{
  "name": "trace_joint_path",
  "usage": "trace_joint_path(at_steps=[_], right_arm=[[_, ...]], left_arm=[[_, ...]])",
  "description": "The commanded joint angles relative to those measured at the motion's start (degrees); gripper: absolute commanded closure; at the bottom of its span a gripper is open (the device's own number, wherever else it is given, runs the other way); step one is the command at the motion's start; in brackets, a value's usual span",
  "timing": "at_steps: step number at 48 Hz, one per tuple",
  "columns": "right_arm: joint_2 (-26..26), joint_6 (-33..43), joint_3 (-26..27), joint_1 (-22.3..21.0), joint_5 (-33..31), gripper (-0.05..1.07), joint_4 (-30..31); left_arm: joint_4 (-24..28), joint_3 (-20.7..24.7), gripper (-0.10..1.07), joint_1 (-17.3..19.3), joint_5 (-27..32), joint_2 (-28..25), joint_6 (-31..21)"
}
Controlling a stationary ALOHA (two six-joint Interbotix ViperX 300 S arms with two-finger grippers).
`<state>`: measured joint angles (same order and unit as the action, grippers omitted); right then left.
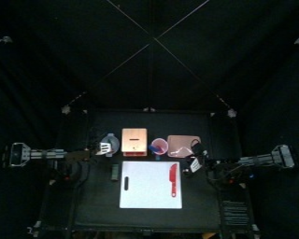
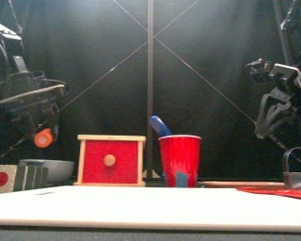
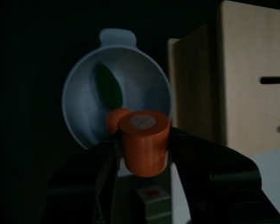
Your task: Drop carrot in bowl
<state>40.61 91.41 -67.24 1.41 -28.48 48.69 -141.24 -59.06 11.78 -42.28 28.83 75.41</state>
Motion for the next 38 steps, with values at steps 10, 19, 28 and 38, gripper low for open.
trace_joint_path(at_steps=[10, 19, 28, 38], right_arm=[[0.00, 0.18, 1.32, -1.41, 0.18, 0.39, -1.49], [0.00, 0.09, 1.32, -1.49, 0.18, 0.39, -3.43], [0.00, 0.09, 1.49, -1.76, 0.18, 0.39, -3.60], [0.00, -0.09, 2.02, -1.76, 0.35, 0.40, -1.85]], left_arm=[[8.26, 1.14, 0.20, 5.98, 10.20, -9.32, 0.00], [9.76, 2.64, 0.11, 5.98, 10.72, -13.45, 0.09], [10.90, 2.90, -0.01, 5.98, 10.46, -13.80, 0.09], [14.33, 3.08, -0.02, 5.89, 10.20, -10.11, 0.18]])
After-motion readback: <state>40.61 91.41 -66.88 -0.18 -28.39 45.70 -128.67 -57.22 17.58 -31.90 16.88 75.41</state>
